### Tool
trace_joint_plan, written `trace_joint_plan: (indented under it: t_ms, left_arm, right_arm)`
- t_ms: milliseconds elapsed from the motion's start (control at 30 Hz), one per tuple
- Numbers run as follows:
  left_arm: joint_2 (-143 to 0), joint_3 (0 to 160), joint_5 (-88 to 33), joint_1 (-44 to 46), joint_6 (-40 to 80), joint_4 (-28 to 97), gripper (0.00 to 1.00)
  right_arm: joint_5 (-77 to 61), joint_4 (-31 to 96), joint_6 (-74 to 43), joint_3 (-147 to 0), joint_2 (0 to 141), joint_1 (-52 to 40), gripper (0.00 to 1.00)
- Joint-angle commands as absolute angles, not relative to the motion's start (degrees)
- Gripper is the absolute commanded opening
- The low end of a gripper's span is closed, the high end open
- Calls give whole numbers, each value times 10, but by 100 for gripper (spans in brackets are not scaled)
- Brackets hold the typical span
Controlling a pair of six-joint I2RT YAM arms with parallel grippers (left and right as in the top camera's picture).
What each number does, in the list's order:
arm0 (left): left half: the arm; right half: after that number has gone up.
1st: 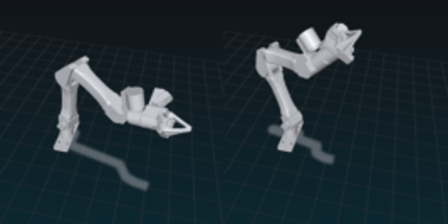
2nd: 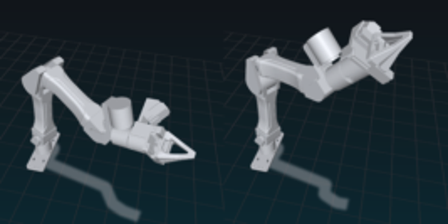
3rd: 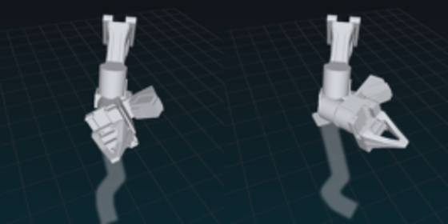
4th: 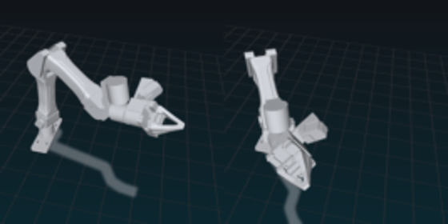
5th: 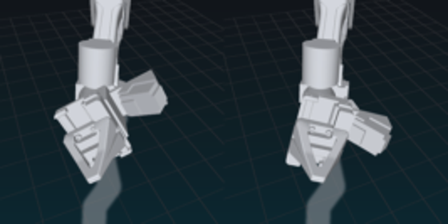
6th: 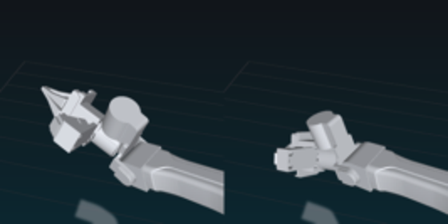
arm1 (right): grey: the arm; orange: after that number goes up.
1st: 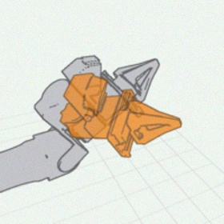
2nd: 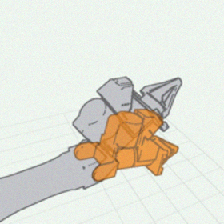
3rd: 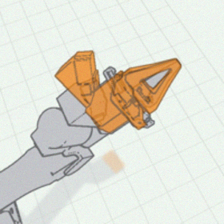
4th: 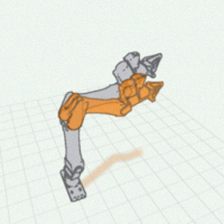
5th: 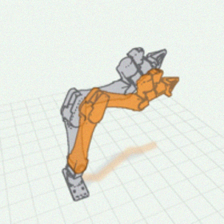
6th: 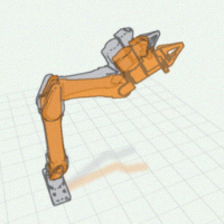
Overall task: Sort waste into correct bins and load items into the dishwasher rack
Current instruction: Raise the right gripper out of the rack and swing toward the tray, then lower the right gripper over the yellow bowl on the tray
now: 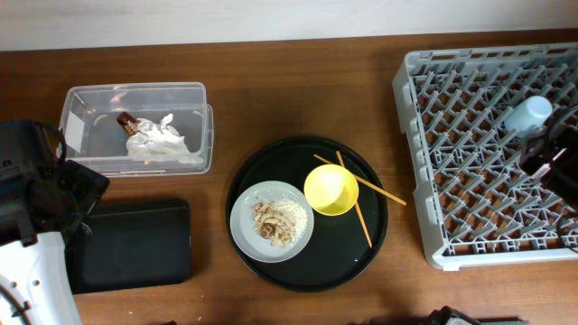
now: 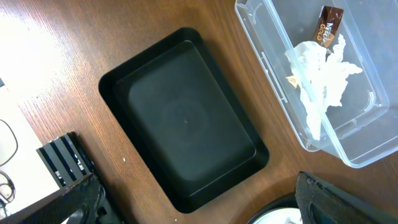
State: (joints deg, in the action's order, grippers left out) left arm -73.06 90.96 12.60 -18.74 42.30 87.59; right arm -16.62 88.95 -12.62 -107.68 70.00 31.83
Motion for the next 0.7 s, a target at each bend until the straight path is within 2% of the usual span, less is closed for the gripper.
trace_joint_plan:
  t_ms: [0,100,200,267,400,433,667]
  left_arm:
    - [-724,908,128,-190,429,877,99]
    - [-724,908,128,-190,428,877,99]
    - [-724,908,128,-190,429,877,99]
    - [-724,908,128,-190,428,877,99]
    - [-724,908,128,-190,428,877,99]
    - [-724,908,128,-190,428,877,99]
    - [-724,908,128,-190,429,877,99]
  right_arm:
    - [-176,922,-109,-1062,739,315,99]
    - [-230,945,-103,-1061,763,315,100]
    - [-326,959,4,-1059,789,283,99]
    - [-324,968,7,-1059,801,253,99]
    - [-291,973,17,-1052,833,138,99]
    - [-265,969,10,-1045,849,71,99]
    - [-122,906,-143,-995,916,-145,97]
